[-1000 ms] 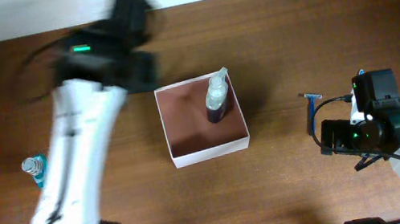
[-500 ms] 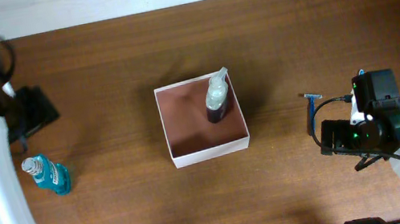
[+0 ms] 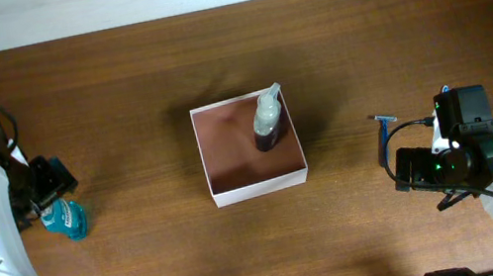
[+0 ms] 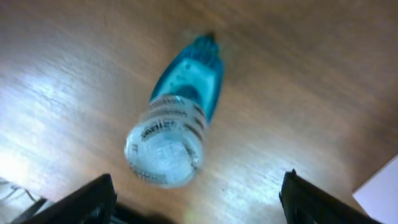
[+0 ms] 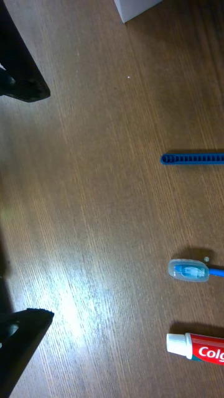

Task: Pack container
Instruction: 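Grasp the blue Listerine bottle with the left gripper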

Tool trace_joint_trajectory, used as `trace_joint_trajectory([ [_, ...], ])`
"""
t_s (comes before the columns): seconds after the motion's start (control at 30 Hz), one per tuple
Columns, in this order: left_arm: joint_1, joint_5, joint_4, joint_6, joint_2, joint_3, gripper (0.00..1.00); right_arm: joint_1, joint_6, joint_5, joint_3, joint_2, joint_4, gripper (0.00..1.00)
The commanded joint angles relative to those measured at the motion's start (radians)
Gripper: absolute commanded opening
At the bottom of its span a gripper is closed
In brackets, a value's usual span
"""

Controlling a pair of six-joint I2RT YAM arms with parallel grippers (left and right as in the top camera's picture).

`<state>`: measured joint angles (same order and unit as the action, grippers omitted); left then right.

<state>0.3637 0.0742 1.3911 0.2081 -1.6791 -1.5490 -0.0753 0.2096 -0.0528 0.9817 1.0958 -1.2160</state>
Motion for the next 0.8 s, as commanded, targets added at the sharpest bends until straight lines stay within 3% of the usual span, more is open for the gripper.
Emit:
trace_joint_trajectory([
  [0.0,0.034,-0.026,-0.043,-0.024,0.004,0.06,0.86,-0.005,0.006,-0.012,0.019,-0.011,0.001,0.99],
  [0.37,0.04,-0.026,-0.142,-0.05,0.004,0.097,0.82,-0.005,0.006,-0.012,0.019,-0.011,0.0,0.98],
  [0.63,0.04,-0.026,-0.165,-0.082,0.004,0.097,0.55,-0.005,0.006,-0.012,0.019,-0.011,0.0,0.99],
  [0.77,0.04,-0.026,-0.167,-0.098,0.004,0.097,0.48,-0.005,0.006,-0.012,0.019,-0.011,0.0,0.99],
])
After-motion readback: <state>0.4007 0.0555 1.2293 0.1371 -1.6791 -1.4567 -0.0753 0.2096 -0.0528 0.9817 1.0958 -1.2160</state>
